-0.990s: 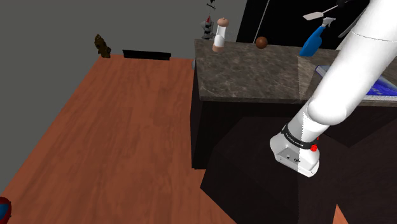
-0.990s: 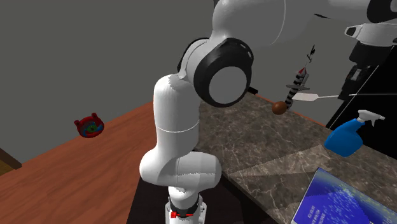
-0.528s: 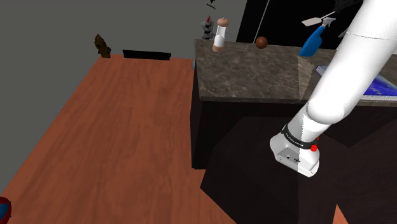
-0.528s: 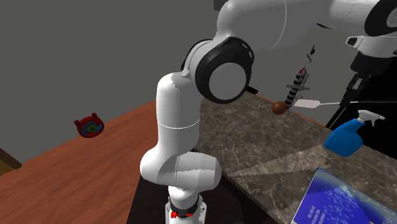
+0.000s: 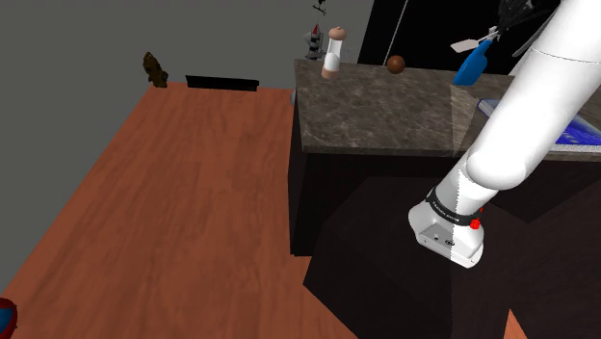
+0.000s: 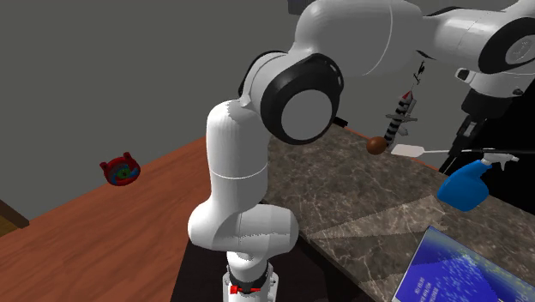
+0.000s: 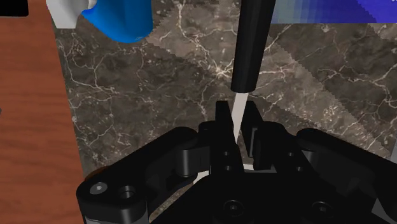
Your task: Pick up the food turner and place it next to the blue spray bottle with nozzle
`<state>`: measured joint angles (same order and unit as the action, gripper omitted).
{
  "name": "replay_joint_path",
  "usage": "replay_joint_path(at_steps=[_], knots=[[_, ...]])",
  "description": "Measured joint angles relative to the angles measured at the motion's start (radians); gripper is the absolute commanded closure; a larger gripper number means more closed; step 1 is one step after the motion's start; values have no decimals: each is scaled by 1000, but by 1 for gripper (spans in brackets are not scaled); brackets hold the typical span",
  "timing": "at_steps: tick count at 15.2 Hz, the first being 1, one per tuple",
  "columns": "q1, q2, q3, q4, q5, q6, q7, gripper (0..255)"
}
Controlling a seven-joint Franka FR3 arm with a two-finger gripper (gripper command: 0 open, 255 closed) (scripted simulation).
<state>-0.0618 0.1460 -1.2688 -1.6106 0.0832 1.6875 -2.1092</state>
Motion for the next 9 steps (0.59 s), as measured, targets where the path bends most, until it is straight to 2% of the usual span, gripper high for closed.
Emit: replay_joint_path(at_steps=[9], knots=[[27, -19, -3, -137, -18, 130, 16, 255]])
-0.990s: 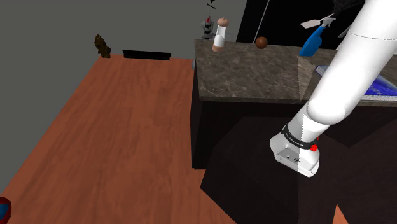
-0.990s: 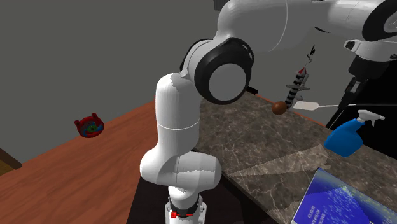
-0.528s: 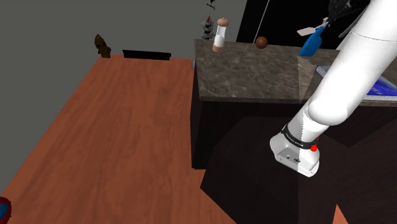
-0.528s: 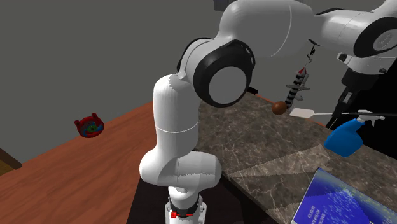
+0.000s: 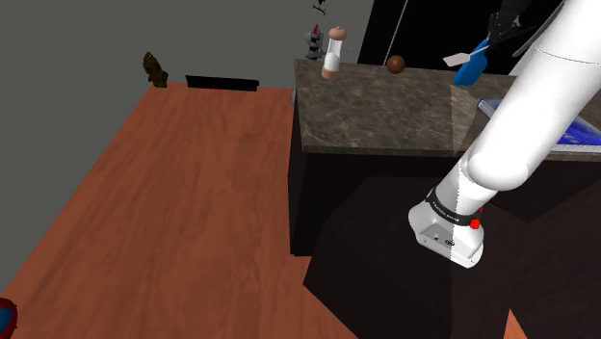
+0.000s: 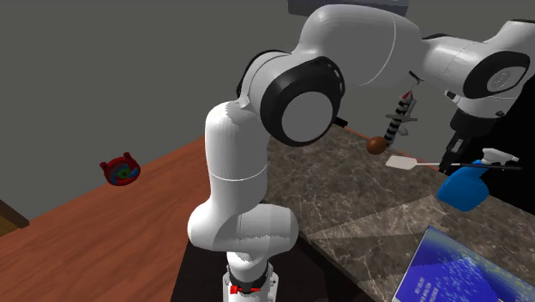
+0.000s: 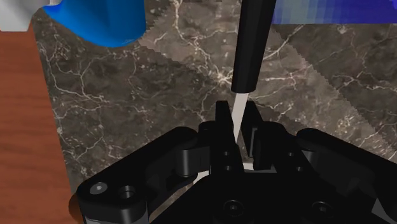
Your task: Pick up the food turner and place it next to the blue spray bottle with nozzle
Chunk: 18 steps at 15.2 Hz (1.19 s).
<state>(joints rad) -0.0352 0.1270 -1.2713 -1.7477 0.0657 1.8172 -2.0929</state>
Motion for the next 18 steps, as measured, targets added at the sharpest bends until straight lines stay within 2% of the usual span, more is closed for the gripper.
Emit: replay_joint_path(at_steps=[10, 18], knots=[[-12, 31, 15, -117, 33, 127, -14, 255], [-52, 86, 48, -192, 94, 224, -53, 255]])
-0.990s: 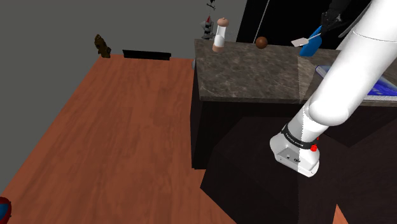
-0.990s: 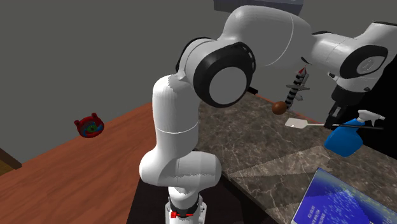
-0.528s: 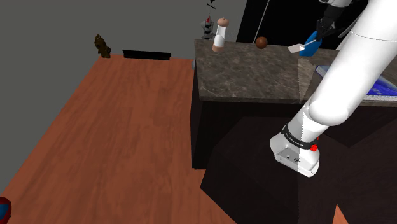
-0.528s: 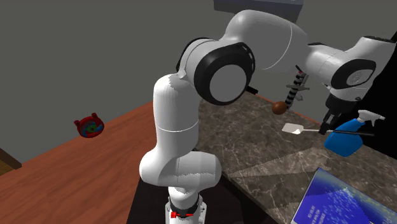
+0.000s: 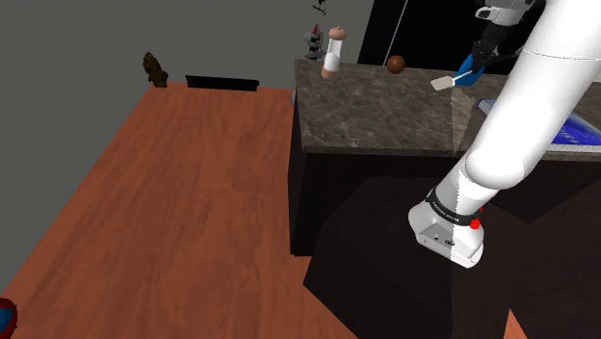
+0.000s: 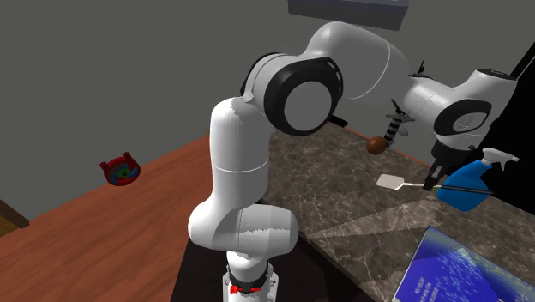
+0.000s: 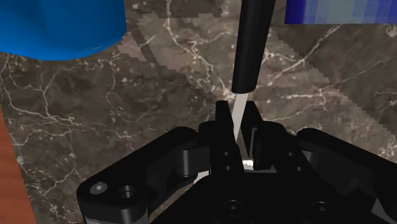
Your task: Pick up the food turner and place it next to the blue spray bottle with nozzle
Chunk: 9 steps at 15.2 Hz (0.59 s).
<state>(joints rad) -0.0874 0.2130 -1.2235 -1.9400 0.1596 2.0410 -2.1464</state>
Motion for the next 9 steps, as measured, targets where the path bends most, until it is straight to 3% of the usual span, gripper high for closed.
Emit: replay_joint_path(at_steps=[9], knots=[[-56, 69, 55, -73, 81, 104, -50, 255]])
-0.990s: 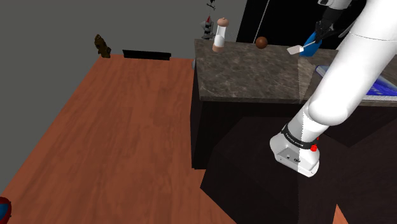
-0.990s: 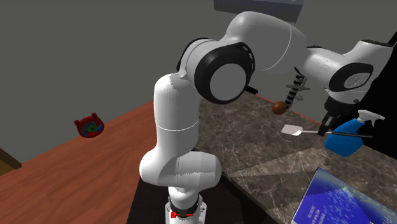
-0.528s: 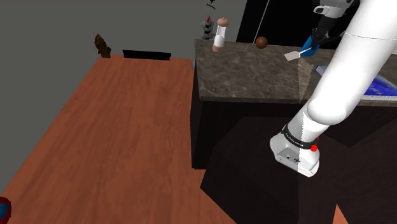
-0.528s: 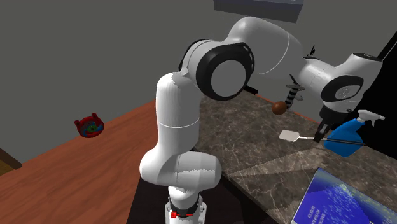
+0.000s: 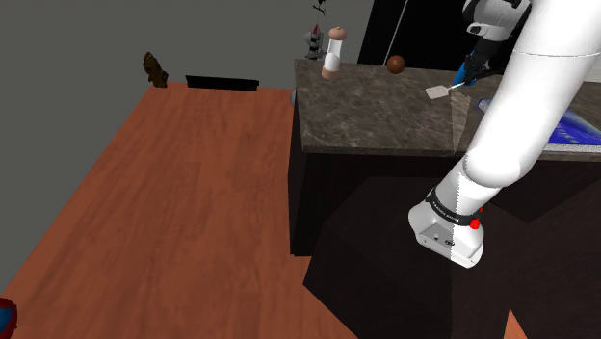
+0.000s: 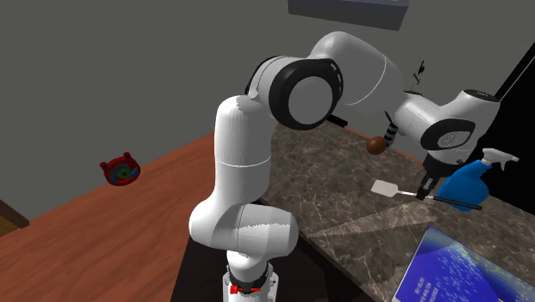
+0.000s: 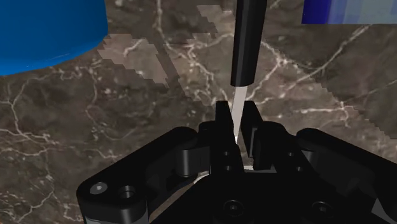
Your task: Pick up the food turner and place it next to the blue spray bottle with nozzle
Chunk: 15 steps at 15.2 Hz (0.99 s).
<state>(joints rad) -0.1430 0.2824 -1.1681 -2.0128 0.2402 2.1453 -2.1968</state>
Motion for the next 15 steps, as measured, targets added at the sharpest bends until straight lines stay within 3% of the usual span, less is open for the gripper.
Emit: replay_joint_path(at_steps=[7, 14, 15], knots=[[-64, 69, 65, -33, 80, 71, -51, 255], [-74, 82, 78, -42, 95, 88, -60, 255], [-74, 82, 78, -42, 95, 88, -60, 0]])
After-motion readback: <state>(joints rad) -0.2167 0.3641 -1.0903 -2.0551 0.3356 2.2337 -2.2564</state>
